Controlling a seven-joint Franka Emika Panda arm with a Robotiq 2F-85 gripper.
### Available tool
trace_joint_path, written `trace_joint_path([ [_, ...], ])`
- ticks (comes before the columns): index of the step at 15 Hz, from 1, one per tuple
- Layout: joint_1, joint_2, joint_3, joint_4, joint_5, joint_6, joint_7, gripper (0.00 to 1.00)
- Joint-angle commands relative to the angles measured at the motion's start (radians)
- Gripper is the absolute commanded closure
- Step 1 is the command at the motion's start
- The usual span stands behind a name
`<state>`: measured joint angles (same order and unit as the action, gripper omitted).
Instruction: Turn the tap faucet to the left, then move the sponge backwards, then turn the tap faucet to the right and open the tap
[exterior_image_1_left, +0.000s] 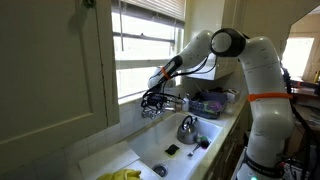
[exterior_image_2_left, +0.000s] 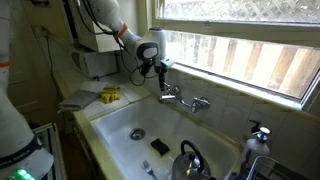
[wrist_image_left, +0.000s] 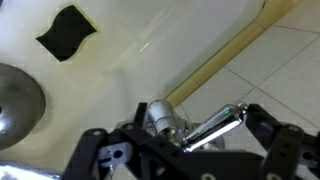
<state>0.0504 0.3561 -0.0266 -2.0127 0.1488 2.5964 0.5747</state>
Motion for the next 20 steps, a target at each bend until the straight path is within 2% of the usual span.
trace_joint_path([
  [1,0.006,-0.015,-0.016,-0.001,-0.009,-0.054,-0.038,0.0],
  [3,0.015,-0.014,-0.032,-0.002,-0.032,-0.056,-0.025,0.0],
  [6,0.01,-0.007,-0.023,0.004,0.009,-0.022,-0.01,0.0],
  [9,0.023,-0.002,-0.044,0.007,0.002,-0.003,0.065,0.0],
  [16,0.015,-0.033,-0.049,-0.02,-0.027,-0.041,0.03,0.0],
  [20,0.003,-0.032,-0.017,-0.007,0.07,-0.01,0.043,0.0],
])
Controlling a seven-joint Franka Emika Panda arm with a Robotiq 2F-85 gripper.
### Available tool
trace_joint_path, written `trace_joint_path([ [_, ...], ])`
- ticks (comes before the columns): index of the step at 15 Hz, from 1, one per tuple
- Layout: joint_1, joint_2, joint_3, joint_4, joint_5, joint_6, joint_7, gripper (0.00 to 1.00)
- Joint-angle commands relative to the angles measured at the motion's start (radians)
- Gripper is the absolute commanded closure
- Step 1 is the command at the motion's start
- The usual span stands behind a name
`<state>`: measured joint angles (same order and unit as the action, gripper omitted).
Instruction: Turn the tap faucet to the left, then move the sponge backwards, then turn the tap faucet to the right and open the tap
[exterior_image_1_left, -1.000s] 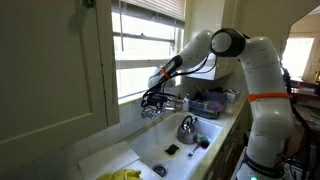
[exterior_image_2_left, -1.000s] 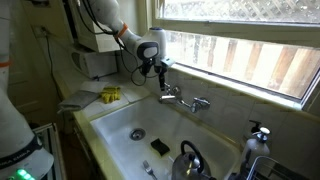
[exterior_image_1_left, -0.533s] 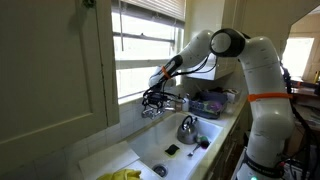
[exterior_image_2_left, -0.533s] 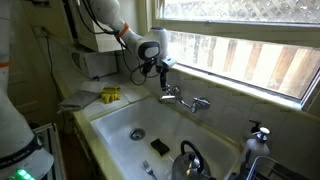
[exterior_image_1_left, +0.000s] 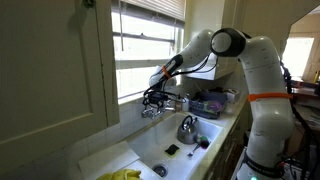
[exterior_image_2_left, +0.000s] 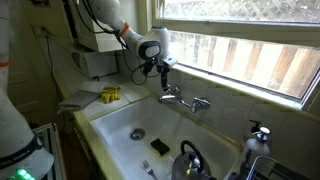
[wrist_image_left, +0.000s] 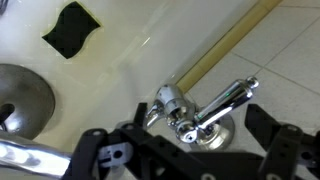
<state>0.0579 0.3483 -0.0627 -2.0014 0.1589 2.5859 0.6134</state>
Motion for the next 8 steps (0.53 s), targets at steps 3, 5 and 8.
trace_joint_path([
  [3,0.019,-0.006,0.005,-0.011,0.049,0.009,0.063,0.0],
  [5,0.029,0.006,-0.001,-0.009,0.033,0.015,0.095,0.26],
  [8,0.031,0.012,0.002,-0.005,0.035,0.019,0.112,0.5],
])
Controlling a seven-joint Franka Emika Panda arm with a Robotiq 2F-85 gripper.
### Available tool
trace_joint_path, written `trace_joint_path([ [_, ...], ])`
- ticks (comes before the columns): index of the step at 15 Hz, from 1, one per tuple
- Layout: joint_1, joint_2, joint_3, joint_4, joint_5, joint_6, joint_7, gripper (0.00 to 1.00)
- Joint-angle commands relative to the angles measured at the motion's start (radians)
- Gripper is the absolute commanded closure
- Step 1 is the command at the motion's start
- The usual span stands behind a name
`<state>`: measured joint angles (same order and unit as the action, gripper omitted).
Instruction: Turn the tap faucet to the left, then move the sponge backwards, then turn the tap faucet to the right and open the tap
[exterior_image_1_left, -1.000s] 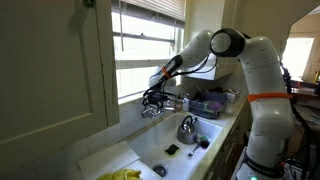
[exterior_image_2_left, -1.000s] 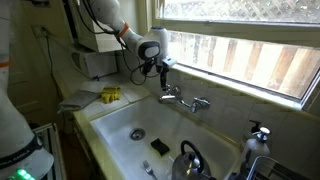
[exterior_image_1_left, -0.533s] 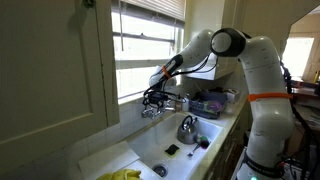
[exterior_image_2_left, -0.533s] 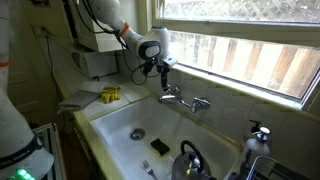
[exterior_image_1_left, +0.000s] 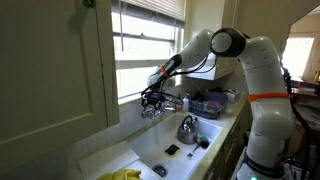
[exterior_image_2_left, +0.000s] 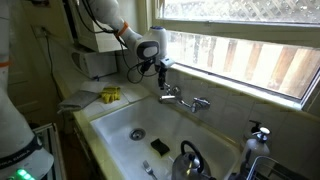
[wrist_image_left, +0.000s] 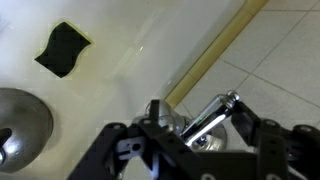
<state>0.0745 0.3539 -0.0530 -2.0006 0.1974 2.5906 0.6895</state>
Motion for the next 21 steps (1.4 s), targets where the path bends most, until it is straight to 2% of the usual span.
trace_joint_path([
  [1,0.012,0.005,-0.003,-0.004,0.003,0.016,0.032,0.56],
  [5,-0.006,-0.028,0.018,-0.017,0.015,-0.009,-0.033,0.85],
  [9,-0.016,-0.023,0.025,-0.017,0.021,-0.046,-0.076,0.9],
  [15,-0.03,-0.056,0.031,-0.046,0.017,-0.076,-0.196,0.92],
  [21,-0.026,-0.065,0.024,-0.061,0.01,-0.079,-0.242,0.93],
])
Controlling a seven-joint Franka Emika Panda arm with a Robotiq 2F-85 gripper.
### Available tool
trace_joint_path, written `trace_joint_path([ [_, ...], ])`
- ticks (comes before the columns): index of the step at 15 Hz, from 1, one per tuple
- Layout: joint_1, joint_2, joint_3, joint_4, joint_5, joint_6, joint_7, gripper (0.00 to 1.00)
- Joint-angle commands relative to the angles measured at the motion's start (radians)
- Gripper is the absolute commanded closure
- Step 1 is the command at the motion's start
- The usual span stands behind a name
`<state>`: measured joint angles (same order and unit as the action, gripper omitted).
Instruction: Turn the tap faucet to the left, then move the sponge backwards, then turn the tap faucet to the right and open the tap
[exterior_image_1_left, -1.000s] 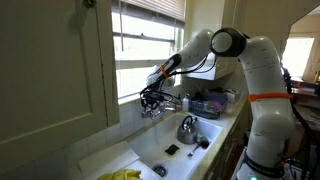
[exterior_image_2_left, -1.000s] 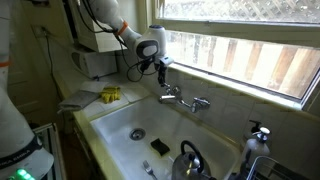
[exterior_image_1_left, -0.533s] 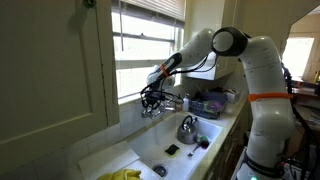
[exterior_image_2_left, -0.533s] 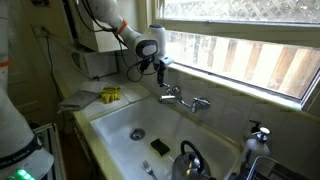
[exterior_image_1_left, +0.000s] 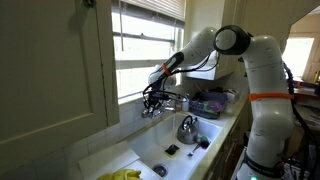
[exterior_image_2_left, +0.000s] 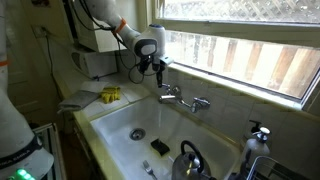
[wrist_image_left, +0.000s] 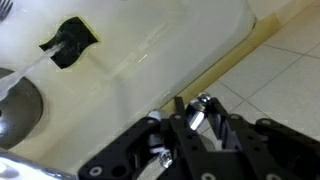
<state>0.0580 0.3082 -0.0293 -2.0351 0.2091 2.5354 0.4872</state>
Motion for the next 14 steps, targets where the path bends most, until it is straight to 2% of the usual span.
trace_joint_path([
  [1,-0.009,-0.02,0.001,-0.026,-0.001,-0.026,-0.042,0.94],
  [5,-0.01,-0.025,-0.002,-0.031,-0.003,-0.033,-0.042,0.94],
  [6,-0.009,-0.025,-0.003,-0.031,-0.005,-0.033,-0.041,0.85],
  [7,-0.006,-0.025,-0.006,-0.032,-0.01,-0.028,-0.033,0.49],
  [9,-0.011,-0.036,0.0,-0.036,0.003,-0.029,-0.051,0.42],
  [14,-0.024,-0.111,0.011,-0.082,0.011,-0.084,-0.131,0.05],
])
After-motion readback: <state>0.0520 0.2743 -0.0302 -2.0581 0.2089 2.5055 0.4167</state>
